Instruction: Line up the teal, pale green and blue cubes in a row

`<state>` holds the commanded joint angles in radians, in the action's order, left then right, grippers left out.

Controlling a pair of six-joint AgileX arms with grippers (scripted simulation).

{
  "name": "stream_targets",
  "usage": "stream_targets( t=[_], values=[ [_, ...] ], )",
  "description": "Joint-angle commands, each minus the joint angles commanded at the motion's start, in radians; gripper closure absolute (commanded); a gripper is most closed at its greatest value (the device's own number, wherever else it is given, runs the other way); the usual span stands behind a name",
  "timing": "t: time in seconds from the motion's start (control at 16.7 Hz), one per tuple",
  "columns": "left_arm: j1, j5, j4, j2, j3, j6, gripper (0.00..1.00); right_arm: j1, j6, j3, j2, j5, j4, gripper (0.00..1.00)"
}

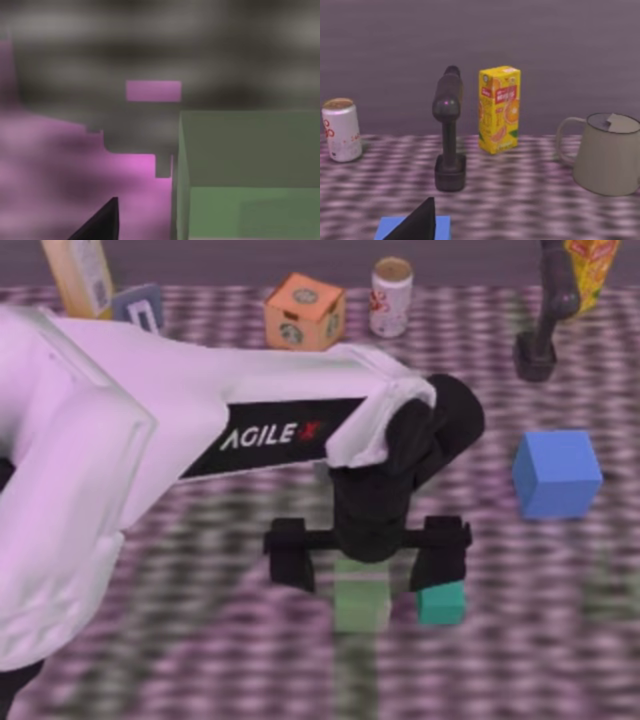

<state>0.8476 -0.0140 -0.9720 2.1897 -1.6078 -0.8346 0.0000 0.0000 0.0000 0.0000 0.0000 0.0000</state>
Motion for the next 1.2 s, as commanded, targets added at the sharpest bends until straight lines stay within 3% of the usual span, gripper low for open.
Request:
stream_targets(
  t=[0.36, 0.72, 0.96, 1.2],
  values=[
    [-0.013, -0.001, -0.192, -0.063, -0.125, -0.004, 0.00, 0.000, 0.000, 0.000, 0.000, 0.000, 0.000, 0.00],
    [-0.015, -0.002, -0.189, -0.073, -0.119, -0.002, 0.00, 0.002, 0.001, 0.010, 0.009, 0.000, -0.007, 0.00],
    [-0.094, -0.008, -0.102, -0.218, 0.013, 0.029, 0.00, 0.022, 0.017, 0.151, 0.150, -0.003, -0.103, 0.00],
    [-0.227, -0.011, 0.058, -0.507, 0.264, 0.111, 0.00, 0.051, 0.044, 0.431, 0.455, -0.001, -0.283, 0.00]
  ],
)
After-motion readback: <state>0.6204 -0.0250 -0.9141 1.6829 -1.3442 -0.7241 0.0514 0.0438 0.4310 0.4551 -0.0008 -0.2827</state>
